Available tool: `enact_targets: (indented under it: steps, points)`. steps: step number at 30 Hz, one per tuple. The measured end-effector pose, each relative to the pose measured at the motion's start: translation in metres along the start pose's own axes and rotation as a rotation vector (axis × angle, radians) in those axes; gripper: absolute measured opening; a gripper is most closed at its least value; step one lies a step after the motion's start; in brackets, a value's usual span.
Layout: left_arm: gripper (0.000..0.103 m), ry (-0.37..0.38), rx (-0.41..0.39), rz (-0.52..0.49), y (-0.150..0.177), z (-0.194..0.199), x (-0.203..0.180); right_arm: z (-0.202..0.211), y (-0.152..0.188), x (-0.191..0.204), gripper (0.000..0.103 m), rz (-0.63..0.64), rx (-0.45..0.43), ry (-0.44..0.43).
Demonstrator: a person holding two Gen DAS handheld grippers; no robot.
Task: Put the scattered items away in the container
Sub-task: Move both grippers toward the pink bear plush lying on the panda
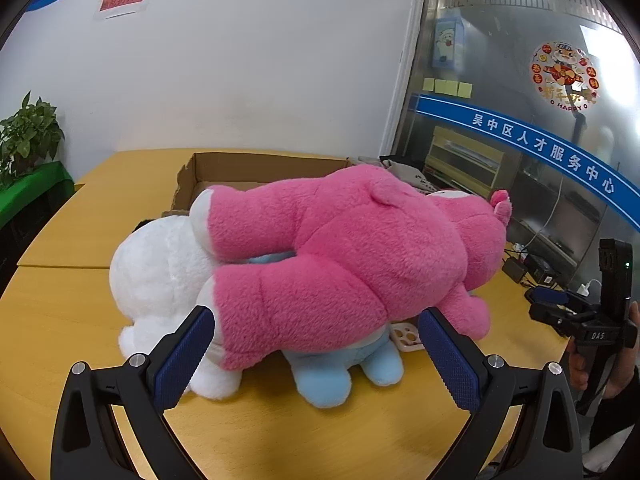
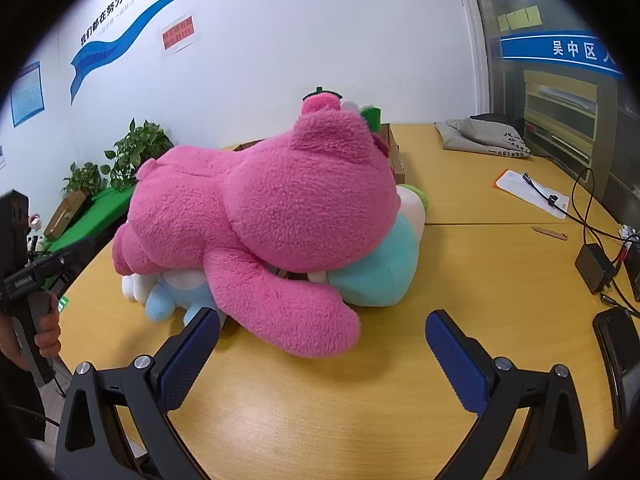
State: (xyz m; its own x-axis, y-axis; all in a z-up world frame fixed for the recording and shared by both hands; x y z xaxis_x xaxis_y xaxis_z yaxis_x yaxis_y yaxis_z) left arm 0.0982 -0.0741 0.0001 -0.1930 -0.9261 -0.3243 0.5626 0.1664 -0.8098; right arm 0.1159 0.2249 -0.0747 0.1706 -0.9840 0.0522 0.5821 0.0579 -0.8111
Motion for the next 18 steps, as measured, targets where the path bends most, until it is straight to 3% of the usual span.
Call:
enact_targets:
  steps: [10,18]
  points:
    - [0.103,0.084,0.006,-0.036,-0.026,-0.009,-0.023,0.001,-0.011,0.000,0.103,0.007,-0.013,-0.027]
    - [0.103,0.210,0.102,0.039,-0.063,-0.057,-0.026,0.017,-0.070,-0.013,0.103,0.036,-0.132,-0.057]
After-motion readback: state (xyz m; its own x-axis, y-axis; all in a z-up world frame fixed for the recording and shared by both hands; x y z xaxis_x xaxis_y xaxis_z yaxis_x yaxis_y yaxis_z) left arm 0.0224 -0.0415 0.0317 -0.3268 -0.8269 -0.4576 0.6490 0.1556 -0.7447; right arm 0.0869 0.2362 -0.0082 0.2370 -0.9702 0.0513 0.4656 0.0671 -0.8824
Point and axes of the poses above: each gripper's, at about its wrist camera, not at the fingertips, and z roughly against the way its jaws point, x to its left, y to its underside, the point moved 4 cm from there along -z, roughly the way its jaws point, and after that the axes turned 8 degrees about z, right-handed, at the moved point
